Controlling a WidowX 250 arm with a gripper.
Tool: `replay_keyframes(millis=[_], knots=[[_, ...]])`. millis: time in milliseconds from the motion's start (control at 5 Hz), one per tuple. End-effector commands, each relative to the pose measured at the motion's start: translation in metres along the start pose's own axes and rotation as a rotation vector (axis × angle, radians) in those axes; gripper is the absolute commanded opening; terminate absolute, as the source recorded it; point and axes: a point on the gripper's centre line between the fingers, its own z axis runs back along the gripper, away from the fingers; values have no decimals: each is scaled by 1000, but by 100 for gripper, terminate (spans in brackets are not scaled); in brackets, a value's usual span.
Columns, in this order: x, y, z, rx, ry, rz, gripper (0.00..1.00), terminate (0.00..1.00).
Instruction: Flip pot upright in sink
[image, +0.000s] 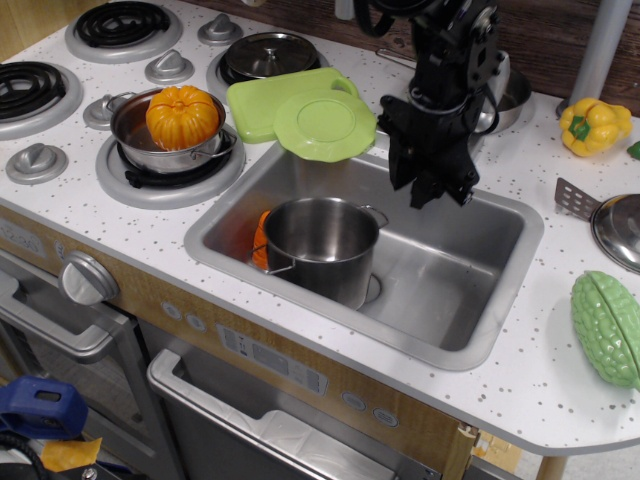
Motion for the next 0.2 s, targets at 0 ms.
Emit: replay_keyframes(millis=[0], knots=[[26,9,38,76,-83,8,100,100]])
